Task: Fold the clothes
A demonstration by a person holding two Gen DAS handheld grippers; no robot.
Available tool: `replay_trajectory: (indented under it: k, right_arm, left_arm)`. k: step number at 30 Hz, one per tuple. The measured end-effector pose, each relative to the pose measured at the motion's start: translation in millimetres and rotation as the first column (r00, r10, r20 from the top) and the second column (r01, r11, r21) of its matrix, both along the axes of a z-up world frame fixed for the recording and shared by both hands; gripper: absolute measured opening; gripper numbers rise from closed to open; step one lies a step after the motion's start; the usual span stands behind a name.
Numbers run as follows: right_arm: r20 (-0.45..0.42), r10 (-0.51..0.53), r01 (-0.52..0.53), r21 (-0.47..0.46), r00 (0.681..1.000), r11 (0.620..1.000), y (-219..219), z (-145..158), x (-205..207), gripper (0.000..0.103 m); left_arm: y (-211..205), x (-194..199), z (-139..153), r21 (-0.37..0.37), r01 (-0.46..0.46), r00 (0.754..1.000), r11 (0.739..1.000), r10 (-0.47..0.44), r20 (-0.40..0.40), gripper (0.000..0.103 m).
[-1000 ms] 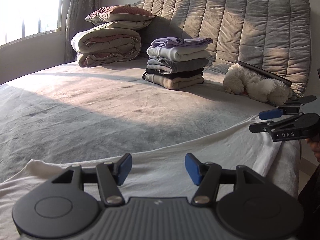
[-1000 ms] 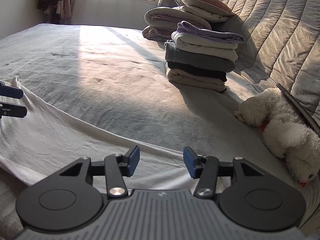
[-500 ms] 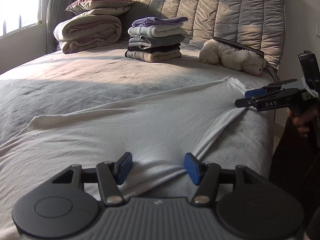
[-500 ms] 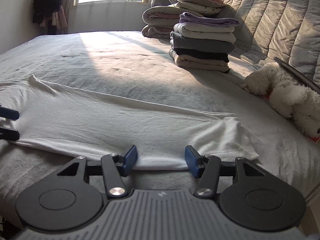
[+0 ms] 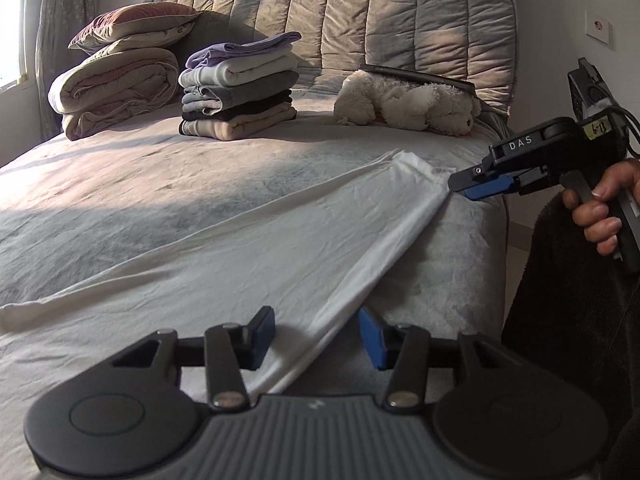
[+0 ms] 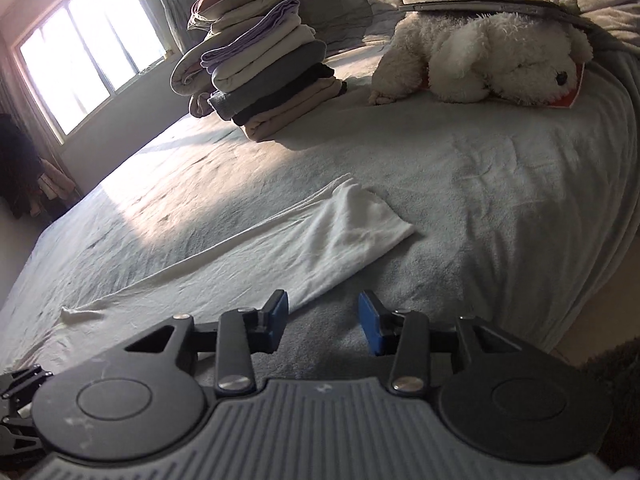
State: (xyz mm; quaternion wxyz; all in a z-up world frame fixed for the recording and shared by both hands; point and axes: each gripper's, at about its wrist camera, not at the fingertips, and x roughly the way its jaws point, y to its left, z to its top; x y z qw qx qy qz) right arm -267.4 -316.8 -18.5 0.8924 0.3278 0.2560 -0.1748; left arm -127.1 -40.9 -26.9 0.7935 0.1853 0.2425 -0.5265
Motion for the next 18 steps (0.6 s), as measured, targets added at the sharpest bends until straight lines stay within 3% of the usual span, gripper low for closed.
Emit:
replay_trajectory:
  k: [5, 9, 13, 18]
  right_arm:
    - [0.096, 0.023, -0.049, 0.285, 0.995, 0.957, -4.4, -13.2, 2.5, 0.036]
    - [0.131, 0.060, -0.110, 0.417, 0.990, 0.902, 3.4, -23.5, 12.3, 0.036]
    - [0.151, 0.069, -0.133, 0.470, 0.986, 0.872, 8.6, -24.6, 20.0, 0.036]
    - [0.188, 0.069, -0.156, 0.501, 0.980, 0.851, 6.5, -18.7, 22.2, 0.036]
  left_arm:
    - [-24.4, -4.3, -0.8, -0.010, 0.048, 0.999, 0.999, -0.048, 0.000, 0.039]
    - [-40.1, -11.9, -1.9, -0.007, 0.078, 0.997, 0.997, -0.078, 0.019, 0.027]
    - [-49.5, -16.3, -1.5, -0.014, 0.098, 0.995, 0.995, -0.098, 0.026, 0.019]
    - [-49.3, -7.1, -0.2, -0.037, 0.090, 0.995, 0.995, -0.092, -0.041, 0.012]
